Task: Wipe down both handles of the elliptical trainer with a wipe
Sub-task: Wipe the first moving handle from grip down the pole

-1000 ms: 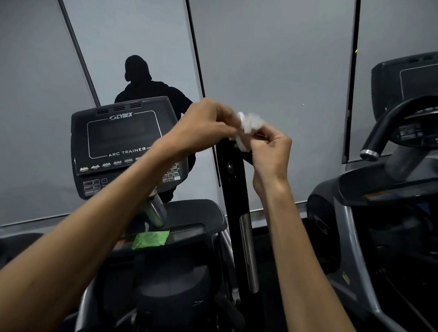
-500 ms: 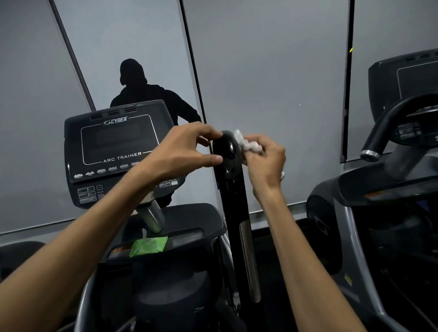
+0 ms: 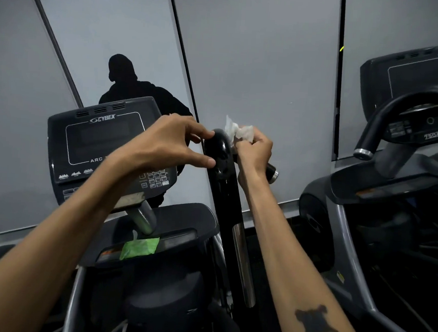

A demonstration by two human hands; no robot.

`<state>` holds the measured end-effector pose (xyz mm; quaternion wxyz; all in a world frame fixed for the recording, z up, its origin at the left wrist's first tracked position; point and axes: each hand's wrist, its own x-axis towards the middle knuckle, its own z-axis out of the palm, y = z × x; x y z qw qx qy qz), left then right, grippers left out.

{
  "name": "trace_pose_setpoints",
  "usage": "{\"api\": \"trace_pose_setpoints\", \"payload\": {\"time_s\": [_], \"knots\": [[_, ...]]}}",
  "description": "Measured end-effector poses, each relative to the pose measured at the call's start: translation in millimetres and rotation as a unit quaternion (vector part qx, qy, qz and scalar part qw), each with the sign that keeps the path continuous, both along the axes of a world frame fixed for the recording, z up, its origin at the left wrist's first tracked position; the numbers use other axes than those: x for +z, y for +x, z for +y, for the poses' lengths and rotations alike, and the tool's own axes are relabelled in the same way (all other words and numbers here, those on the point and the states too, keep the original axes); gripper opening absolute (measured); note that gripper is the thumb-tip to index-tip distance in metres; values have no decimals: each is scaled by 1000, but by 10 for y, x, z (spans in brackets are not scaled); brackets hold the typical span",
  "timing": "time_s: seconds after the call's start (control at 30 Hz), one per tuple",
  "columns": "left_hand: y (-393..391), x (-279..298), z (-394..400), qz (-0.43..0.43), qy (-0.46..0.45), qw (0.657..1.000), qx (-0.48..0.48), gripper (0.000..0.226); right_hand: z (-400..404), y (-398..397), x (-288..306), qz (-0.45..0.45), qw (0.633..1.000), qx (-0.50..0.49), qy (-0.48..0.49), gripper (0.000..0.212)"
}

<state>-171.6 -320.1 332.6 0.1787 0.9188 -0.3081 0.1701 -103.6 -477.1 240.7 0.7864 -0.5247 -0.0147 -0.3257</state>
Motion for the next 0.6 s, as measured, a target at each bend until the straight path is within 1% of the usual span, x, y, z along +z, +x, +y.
{"api": "trace_pose_setpoints", "payload": {"time_s": [0.07,0.13,0.2,0.23,0.33,0.4,0.47,0.53,0.6], "knots": [[3,-30,-14,-17,18,1000,8,70,17,-111,-15,12,1000,13,7,28],[6,-64,-35,-30,23,999,11,74,6,-258,-144,7,998,60,21,29],[-2,-64,-49,-36,22,999,11,76,-2,-380,-235,-15,993,109,38,25],[-8,-60,-53,-36,22,999,12,76,0,-367,-236,-20,993,110,46,24],[-35,-59,-66,-34,31,999,9,75,25,-217,-81,-12,998,36,43,30],[-37,-80,-52,-32,25,999,5,76,33,-254,-56,-20,997,54,60,31],[-30,-101,-41,-30,13,999,4,76,1,-416,-160,-32,995,83,38,23],[-30,-109,-47,-30,1,1000,5,76,-39,-590,-297,-55,992,109,15,24],[-36,-103,-56,-36,5,999,6,77,-53,-580,-278,-55,994,99,-1,24]]}}
